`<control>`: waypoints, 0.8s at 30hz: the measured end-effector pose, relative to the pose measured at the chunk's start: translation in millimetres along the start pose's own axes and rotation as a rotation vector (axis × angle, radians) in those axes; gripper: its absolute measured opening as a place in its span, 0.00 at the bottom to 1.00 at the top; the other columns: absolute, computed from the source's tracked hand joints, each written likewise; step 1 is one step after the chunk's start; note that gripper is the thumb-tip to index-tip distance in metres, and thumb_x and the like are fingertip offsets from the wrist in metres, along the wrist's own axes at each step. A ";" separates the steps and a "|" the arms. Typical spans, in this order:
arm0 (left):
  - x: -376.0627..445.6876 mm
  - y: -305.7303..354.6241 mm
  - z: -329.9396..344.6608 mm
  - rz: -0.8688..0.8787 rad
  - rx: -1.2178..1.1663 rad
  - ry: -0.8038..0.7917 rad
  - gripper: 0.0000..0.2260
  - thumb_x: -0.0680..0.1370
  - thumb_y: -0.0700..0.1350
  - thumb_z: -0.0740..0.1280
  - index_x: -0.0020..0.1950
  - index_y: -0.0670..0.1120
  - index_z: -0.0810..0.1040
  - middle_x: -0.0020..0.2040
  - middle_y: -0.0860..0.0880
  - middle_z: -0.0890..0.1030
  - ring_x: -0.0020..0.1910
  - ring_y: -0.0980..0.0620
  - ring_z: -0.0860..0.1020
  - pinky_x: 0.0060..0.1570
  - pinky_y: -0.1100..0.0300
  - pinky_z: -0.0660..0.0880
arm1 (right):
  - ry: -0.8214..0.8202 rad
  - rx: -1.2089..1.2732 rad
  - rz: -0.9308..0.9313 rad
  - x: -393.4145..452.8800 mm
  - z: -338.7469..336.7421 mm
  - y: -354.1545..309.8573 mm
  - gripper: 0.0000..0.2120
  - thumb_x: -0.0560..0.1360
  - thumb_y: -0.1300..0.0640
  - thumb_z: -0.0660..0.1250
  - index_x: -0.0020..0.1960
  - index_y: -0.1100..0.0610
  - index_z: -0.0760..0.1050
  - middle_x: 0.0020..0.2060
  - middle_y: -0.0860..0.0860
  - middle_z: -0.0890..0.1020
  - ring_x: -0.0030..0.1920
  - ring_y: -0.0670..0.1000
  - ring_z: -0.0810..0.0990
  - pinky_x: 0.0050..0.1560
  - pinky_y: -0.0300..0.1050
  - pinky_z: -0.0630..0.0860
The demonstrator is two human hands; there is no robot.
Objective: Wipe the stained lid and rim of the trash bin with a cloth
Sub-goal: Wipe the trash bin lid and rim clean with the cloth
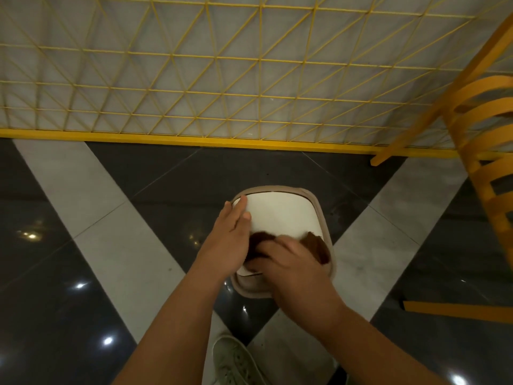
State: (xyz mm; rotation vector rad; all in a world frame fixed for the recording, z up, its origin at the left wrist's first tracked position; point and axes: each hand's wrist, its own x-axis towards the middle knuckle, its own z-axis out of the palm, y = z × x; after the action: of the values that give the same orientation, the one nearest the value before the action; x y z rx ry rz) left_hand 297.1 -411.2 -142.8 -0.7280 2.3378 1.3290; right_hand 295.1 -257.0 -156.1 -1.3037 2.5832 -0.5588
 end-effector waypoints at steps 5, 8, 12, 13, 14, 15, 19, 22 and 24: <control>0.5 5.6 8.3 -0.012 0.099 -0.027 0.23 0.82 0.57 0.45 0.76 0.61 0.44 0.78 0.55 0.43 0.77 0.49 0.50 0.73 0.49 0.52 | 0.008 0.044 -0.155 -32.9 0.2 19.4 0.21 0.68 0.58 0.73 0.59 0.45 0.75 0.59 0.44 0.77 0.60 0.46 0.74 0.65 0.42 0.71; 2.7 2.6 10.6 -0.016 0.104 -0.040 0.26 0.81 0.59 0.51 0.76 0.62 0.42 0.78 0.56 0.42 0.77 0.47 0.51 0.72 0.45 0.56 | 0.159 0.103 -0.045 -41.3 1.9 38.5 0.15 0.72 0.56 0.65 0.57 0.44 0.74 0.57 0.44 0.78 0.59 0.45 0.72 0.65 0.44 0.69; 3.4 -0.9 13.7 -0.018 0.087 -0.058 0.36 0.77 0.60 0.61 0.75 0.62 0.39 0.78 0.57 0.40 0.76 0.45 0.53 0.70 0.43 0.60 | 0.415 0.338 0.541 -45.4 17.0 48.6 0.15 0.77 0.58 0.61 0.58 0.40 0.73 0.57 0.39 0.76 0.59 0.41 0.71 0.65 0.49 0.71; 3.5 -0.2 14.6 -0.021 0.080 -0.057 0.37 0.77 0.59 0.62 0.75 0.62 0.38 0.78 0.57 0.40 0.76 0.45 0.53 0.70 0.44 0.61 | 0.428 0.315 0.556 -45.9 21.1 43.8 0.16 0.77 0.59 0.62 0.58 0.41 0.73 0.57 0.40 0.76 0.59 0.41 0.71 0.65 0.48 0.71; 3.9 0.2 15.0 -0.019 0.074 -0.053 0.37 0.77 0.59 0.62 0.75 0.62 0.38 0.78 0.57 0.40 0.76 0.46 0.53 0.70 0.44 0.60 | 0.431 0.295 0.518 -45.7 23.6 36.7 0.16 0.77 0.60 0.63 0.58 0.42 0.74 0.57 0.41 0.76 0.59 0.41 0.71 0.65 0.46 0.70; 4.4 0.4 15.3 -0.017 0.071 -0.049 0.37 0.77 0.58 0.62 0.75 0.62 0.38 0.78 0.56 0.40 0.76 0.46 0.53 0.70 0.45 0.60 | 0.428 0.275 0.450 -44.5 23.8 28.9 0.15 0.77 0.59 0.62 0.59 0.44 0.76 0.57 0.42 0.77 0.59 0.41 0.70 0.65 0.41 0.68; 5.1 -0.8 17.0 -0.004 0.067 -0.036 0.37 0.77 0.57 0.62 0.75 0.62 0.38 0.78 0.55 0.39 0.77 0.48 0.50 0.71 0.48 0.58 | 0.407 0.237 0.309 -21.2 15.0 27.9 0.15 0.77 0.54 0.56 0.59 0.48 0.78 0.58 0.46 0.79 0.59 0.39 0.69 0.66 0.32 0.61; 5.6 -0.3 17.6 -0.010 0.058 -0.033 0.37 0.77 0.56 0.63 0.75 0.62 0.39 0.78 0.56 0.39 0.77 0.48 0.50 0.71 0.48 0.59 | 0.423 0.391 0.557 7.6 10.3 49.3 0.14 0.79 0.57 0.60 0.61 0.46 0.77 0.60 0.44 0.77 0.59 0.38 0.68 0.63 0.33 0.60; 5.5 1.0 17.9 -0.023 0.067 -0.033 0.37 0.77 0.56 0.63 0.75 0.62 0.39 0.78 0.56 0.39 0.76 0.47 0.52 0.70 0.47 0.60 | 0.418 0.535 0.754 16.5 12.9 66.2 0.14 0.80 0.56 0.60 0.63 0.45 0.75 0.62 0.45 0.76 0.57 0.41 0.70 0.61 0.34 0.63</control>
State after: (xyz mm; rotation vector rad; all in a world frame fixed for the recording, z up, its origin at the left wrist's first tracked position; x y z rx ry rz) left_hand 292.9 -396.6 -154.0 -0.7049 2.3296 1.2374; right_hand 241.2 -237.7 -195.4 -0.0215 2.6526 -1.3120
